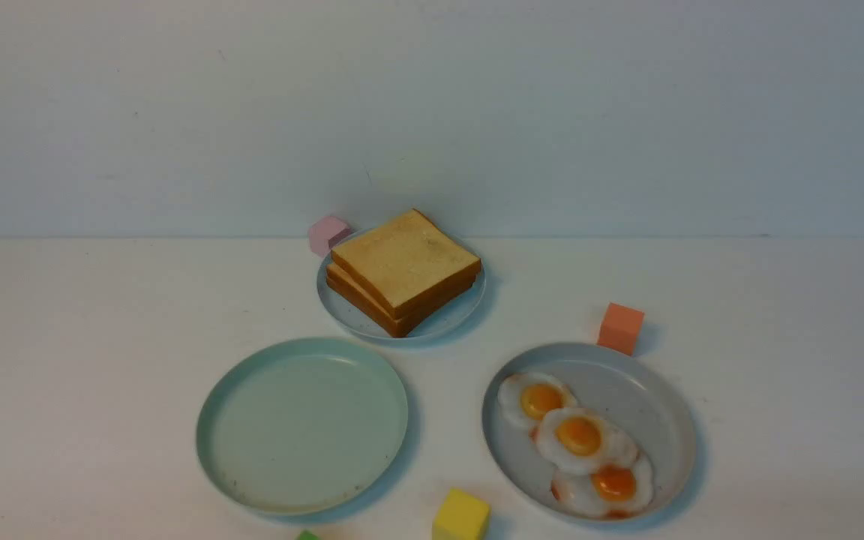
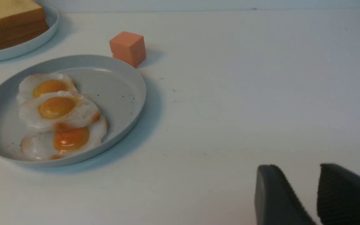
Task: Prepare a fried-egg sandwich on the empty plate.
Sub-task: Use the left arm to grab a slice of bread
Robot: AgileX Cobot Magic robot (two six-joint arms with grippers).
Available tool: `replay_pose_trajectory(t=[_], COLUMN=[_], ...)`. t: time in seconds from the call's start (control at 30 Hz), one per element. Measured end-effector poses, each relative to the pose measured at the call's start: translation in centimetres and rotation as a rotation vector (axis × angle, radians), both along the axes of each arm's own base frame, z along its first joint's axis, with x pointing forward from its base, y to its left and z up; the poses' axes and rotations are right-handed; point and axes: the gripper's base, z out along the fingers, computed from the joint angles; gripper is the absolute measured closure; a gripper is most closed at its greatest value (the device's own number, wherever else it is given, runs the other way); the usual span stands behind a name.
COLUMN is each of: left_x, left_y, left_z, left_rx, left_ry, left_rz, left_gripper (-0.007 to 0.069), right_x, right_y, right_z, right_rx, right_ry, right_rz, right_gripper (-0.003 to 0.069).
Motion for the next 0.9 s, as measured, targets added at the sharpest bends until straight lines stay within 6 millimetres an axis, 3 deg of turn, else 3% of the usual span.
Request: replay_pose_trajectory(t=[0.77, 0.9], left_x=[0.0, 0.17], left_y=[0.0, -0.13], left_z=[0.0, 0.6], left_rx=[0.0, -0.064], left_ry=[0.0, -0.067], left_rz=[0.0, 0.004], left_gripper=[0.0386, 0.0386], right_x=[0.0, 0.0], right_y=[0.0, 0.0], right_z=[0.0, 0.0], right_rx=[0.0, 0.0], right_ry=[0.0, 0.0], right_rz=[0.0, 0.0], right_gripper=[0.0418, 0.0418])
